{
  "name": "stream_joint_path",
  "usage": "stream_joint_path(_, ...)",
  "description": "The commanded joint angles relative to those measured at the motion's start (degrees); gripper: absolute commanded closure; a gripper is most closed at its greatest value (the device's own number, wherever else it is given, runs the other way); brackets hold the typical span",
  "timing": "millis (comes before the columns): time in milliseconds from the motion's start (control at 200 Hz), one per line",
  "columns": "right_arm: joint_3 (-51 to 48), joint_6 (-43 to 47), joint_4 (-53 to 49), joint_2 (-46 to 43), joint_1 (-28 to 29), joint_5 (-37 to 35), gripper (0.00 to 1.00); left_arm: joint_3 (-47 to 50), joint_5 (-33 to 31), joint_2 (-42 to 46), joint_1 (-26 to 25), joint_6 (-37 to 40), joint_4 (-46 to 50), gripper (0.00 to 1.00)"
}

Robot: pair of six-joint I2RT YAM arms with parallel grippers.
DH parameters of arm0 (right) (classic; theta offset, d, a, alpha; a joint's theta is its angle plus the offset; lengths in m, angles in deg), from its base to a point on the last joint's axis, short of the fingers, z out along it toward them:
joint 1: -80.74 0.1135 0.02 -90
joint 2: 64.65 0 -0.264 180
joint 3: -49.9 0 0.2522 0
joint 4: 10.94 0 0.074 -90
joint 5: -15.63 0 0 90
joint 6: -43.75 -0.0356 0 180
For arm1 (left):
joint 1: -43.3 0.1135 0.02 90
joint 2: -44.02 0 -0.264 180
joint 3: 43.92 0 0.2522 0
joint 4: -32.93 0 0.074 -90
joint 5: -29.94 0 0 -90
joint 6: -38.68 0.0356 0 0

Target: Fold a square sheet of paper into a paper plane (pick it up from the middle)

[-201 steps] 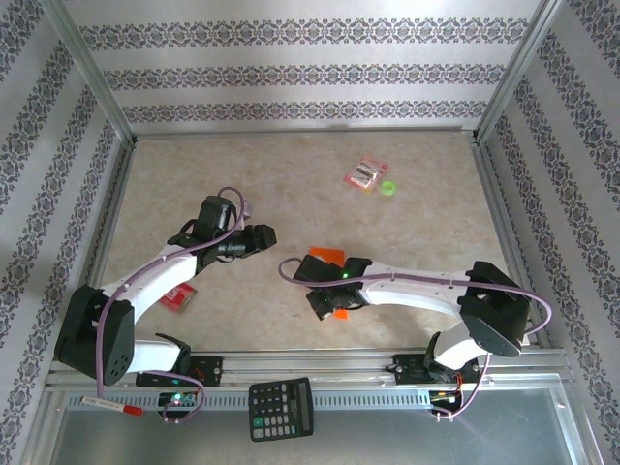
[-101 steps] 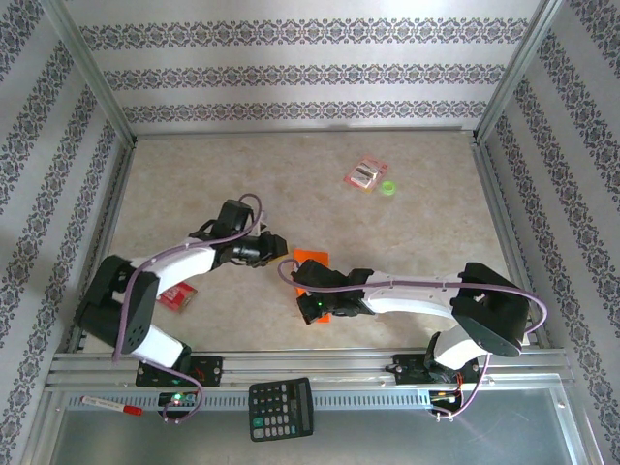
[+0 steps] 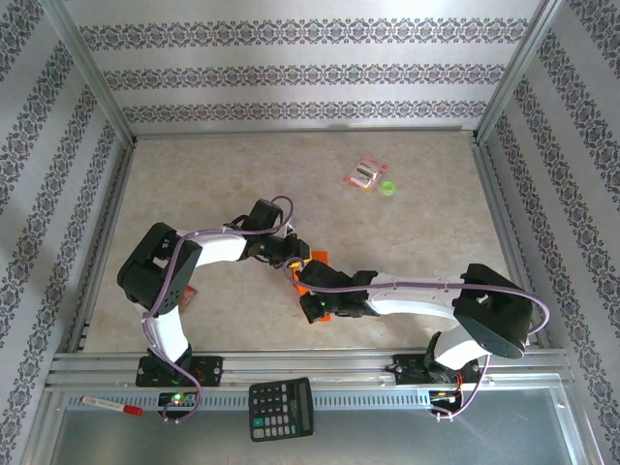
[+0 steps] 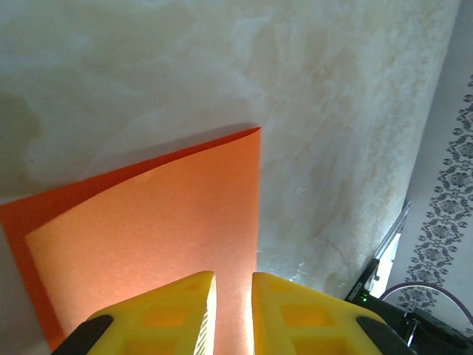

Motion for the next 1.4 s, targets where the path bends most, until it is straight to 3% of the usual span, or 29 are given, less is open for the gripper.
stream_joint_path(0,-1.09,-0.61,1.49,-1.58,-1.27,1.93,0.91,-1.45,-1.11,-1.73,-0.49,3.49,3.14,0.81)
stream_joint_path(610,-4.03,0.06,2.24,-5.56,-4.82,5.21,0.80,-2.30,-1.70,-5.27,-0.43,6.64,5.40,0.82)
stream_joint_path(884,-3.45,0.34,2.29,-5.02,-6.77,6.03,0.95,-2.21,-1.85,-5.70,-0.49,7.46,6.39,0.83)
stream_joint_path(1394,-1.13,3.33,0.02,-1.98,-13.26,12.15,0.96,-2.99,-2.18,-6.74,-0.45,9.48,8.30,0.83)
